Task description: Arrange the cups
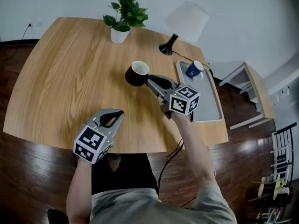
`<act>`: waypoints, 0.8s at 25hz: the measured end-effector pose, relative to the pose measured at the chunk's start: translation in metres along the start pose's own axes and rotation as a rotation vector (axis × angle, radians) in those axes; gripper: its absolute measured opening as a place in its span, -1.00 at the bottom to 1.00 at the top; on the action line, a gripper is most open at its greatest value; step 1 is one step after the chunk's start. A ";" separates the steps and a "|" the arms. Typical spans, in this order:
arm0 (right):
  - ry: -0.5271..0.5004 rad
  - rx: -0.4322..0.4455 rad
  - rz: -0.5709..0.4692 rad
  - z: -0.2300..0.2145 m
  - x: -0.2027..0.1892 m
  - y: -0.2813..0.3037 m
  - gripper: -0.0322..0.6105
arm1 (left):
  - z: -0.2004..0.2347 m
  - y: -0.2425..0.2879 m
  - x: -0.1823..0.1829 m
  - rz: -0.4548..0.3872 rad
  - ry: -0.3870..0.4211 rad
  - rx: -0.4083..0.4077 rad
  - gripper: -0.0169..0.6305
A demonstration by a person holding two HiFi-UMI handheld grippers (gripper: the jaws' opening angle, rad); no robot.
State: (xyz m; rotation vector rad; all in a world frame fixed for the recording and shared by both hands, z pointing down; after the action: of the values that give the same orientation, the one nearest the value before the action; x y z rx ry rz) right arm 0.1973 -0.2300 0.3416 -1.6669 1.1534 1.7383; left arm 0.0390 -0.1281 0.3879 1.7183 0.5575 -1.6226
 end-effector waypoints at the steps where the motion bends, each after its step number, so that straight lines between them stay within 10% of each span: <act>1: -0.012 -0.035 -0.014 -0.007 0.005 -0.025 -0.64 | -0.001 0.002 0.000 0.002 0.000 0.002 -0.92; 10: 0.061 -0.478 0.043 -0.103 -0.036 -0.258 -0.64 | -0.004 0.006 0.000 0.012 0.005 -0.005 -0.92; 20: 0.076 -0.461 0.172 -0.129 -0.085 -0.282 -0.64 | -0.006 0.010 0.000 0.019 0.000 0.000 -0.92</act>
State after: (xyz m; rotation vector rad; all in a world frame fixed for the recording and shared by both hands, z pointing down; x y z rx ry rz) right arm 0.5119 -0.1653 0.3655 -1.9551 1.0032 2.1935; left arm 0.0500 -0.1302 0.3893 1.7190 0.5400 -1.6094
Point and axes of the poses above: the fingertips, and each gripper's own axes: y forward along the fingers, z to its left, x out of its top, the point moved 3 cm from there along -y, backward along the fingers, and after that the axes turned 15 degrees about x, right-handed, at the moved point
